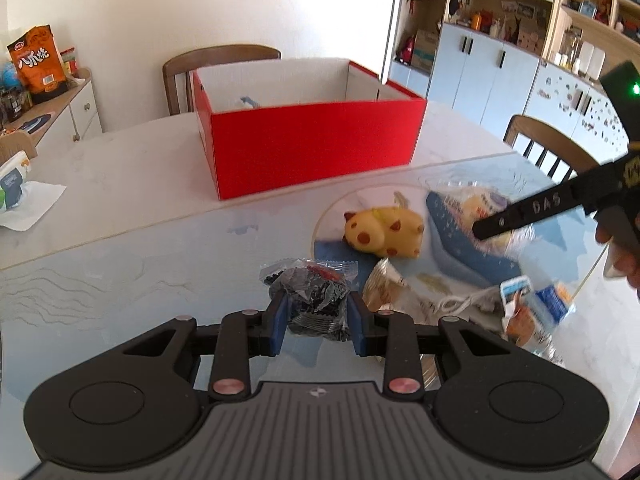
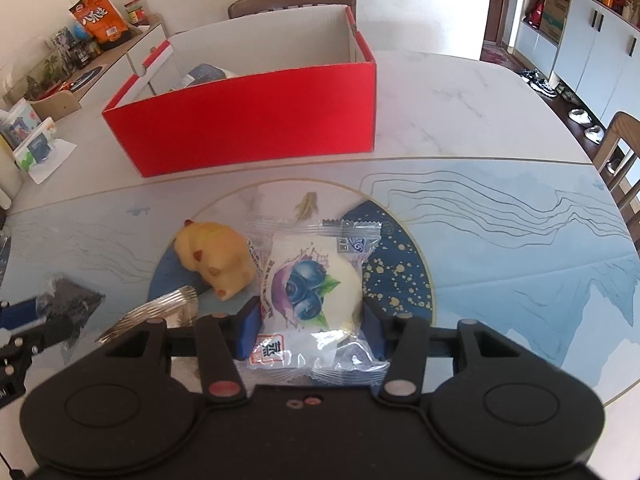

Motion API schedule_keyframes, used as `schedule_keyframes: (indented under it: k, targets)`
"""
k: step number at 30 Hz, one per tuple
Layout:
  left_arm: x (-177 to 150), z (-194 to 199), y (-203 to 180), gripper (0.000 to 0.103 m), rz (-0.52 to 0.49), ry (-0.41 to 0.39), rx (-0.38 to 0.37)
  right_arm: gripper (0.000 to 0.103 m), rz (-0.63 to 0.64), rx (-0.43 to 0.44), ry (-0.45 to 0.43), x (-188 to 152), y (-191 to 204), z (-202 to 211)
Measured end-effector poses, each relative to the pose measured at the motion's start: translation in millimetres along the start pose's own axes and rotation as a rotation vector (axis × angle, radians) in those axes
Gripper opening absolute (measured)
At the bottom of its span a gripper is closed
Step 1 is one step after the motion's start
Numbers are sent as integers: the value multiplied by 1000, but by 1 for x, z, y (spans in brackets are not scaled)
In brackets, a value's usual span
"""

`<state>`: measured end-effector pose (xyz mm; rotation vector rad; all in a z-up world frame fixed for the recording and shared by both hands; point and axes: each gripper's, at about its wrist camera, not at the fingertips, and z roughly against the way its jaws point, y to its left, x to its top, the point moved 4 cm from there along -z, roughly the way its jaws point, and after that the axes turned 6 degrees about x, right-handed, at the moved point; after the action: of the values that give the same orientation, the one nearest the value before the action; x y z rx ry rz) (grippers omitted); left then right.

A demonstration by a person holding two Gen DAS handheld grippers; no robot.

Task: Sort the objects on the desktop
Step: 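Carry the black bag and blueberry packet with both tools into the red box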

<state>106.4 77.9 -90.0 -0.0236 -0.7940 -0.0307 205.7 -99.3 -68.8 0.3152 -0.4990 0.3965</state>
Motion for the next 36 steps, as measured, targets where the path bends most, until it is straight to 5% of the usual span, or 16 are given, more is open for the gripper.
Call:
schedule_keyframes:
  k: [22, 36]
  targets:
    - [90, 26, 6, 30, 57, -218, -39, 50, 147, 105, -94, 72, 47, 47]
    - [148, 9, 17, 30, 41, -287, -45, 49, 188, 93, -129, 129, 45, 37]
